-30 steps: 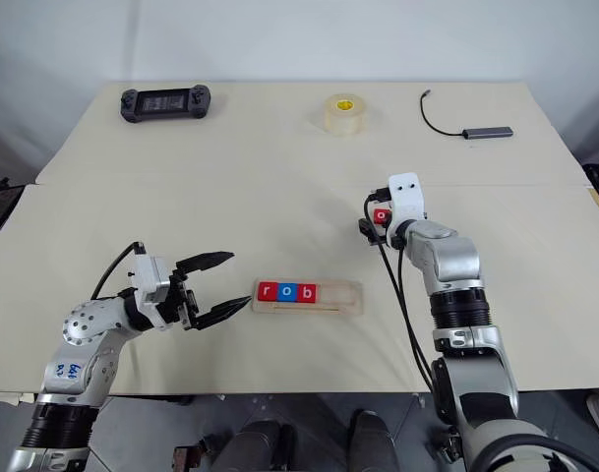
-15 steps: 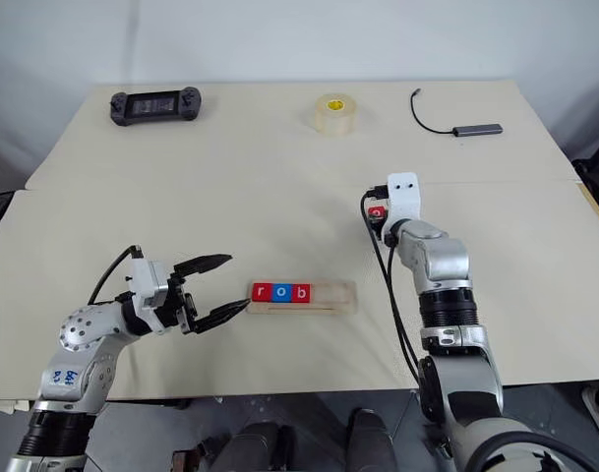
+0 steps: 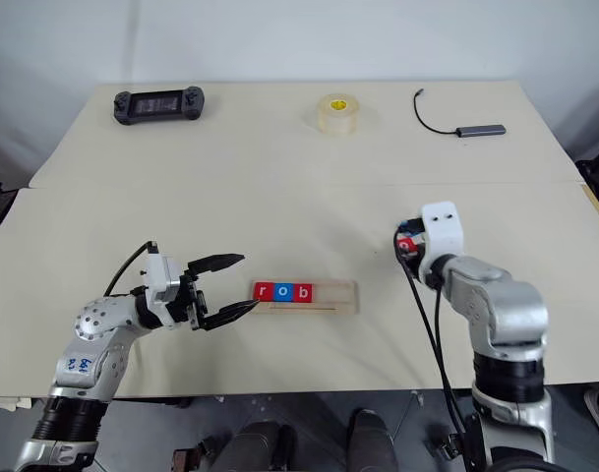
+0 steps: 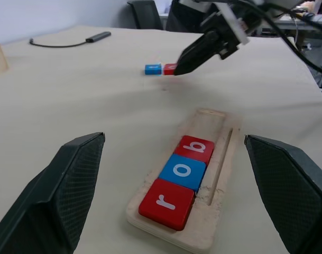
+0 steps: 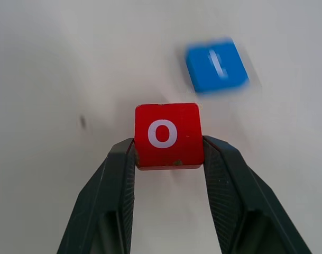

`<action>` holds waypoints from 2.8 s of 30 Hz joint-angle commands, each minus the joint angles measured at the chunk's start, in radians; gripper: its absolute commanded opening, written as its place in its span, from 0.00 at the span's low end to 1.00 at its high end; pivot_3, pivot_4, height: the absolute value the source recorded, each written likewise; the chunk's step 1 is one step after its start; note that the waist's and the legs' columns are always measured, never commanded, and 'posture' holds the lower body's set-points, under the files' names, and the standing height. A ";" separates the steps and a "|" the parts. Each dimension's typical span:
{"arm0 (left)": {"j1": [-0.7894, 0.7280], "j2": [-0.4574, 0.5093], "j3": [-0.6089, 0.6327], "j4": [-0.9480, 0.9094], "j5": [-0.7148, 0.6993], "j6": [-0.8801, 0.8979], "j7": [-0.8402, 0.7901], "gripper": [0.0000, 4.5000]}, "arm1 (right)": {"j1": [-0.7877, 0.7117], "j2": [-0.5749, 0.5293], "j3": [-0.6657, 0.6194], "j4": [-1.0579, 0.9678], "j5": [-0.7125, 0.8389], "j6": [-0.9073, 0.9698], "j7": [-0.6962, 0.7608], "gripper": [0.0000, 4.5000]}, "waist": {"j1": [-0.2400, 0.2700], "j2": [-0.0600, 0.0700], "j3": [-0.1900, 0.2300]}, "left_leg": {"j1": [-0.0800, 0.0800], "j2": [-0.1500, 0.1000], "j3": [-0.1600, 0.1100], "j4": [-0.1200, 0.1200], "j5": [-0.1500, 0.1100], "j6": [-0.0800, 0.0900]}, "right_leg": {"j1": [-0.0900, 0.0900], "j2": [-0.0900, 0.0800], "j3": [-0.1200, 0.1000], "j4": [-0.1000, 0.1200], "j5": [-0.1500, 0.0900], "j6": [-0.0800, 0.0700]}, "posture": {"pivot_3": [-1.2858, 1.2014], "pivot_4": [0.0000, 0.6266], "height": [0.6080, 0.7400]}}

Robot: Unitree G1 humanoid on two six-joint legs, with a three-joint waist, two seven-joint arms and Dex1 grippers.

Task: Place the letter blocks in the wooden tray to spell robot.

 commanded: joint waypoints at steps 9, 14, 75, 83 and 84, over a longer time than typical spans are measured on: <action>-0.035 0.018 0.016 0.043 -0.011 -0.020 -0.067 1.00 | 0.177 0.168 -0.090 -0.342 0.015 0.257 -0.057 0.32 | 0.012 0.000 0.000 | 0.001 0.000 0.001 0.000 0.000 0.000 | 0.000 0.000 0.002 0.001 0.000 0.000 | 0.52 0.24 1.00; -0.023 0.015 0.022 0.036 -0.010 -0.027 -0.064 1.00 | 0.163 0.120 -0.089 -0.310 0.021 0.250 -0.025 0.62 | 0.011 -0.001 0.000 | 0.001 -0.001 0.000 0.000 0.000 0.000 | 0.000 0.000 0.002 0.001 0.000 0.000 | 0.52 0.24 1.00; 0.121 0.045 0.042 -0.121 -0.023 -0.026 -0.031 1.00 | -0.272 -0.207 0.534 0.479 -0.177 -0.902 1.056 0.32 | 0.011 -0.002 0.001 | 0.000 0.001 -0.003 0.001 -0.001 -0.001 | 0.005 0.000 -0.004 -0.010 0.001 0.002 | 0.52 0.24 1.00; 0.133 0.046 0.043 -0.134 -0.024 -0.026 -0.012 1.00 | -0.268 -0.193 0.552 0.469 -0.174 -0.881 1.048 0.32 | 0.011 -0.002 0.001 | 0.000 0.001 -0.002 0.001 -0.001 -0.001 | 0.005 0.000 -0.004 -0.009 0.001 0.002 | 0.52 0.24 1.00; 0.134 0.046 0.042 -0.135 -0.024 -0.026 -0.010 1.00 | -0.267 -0.193 0.556 0.473 -0.177 -0.878 1.048 0.32 | 0.011 -0.002 0.001 | 0.000 0.001 -0.002 0.001 -0.001 -0.001 | 0.005 0.000 -0.004 -0.009 0.001 0.002 | 0.52 0.24 1.00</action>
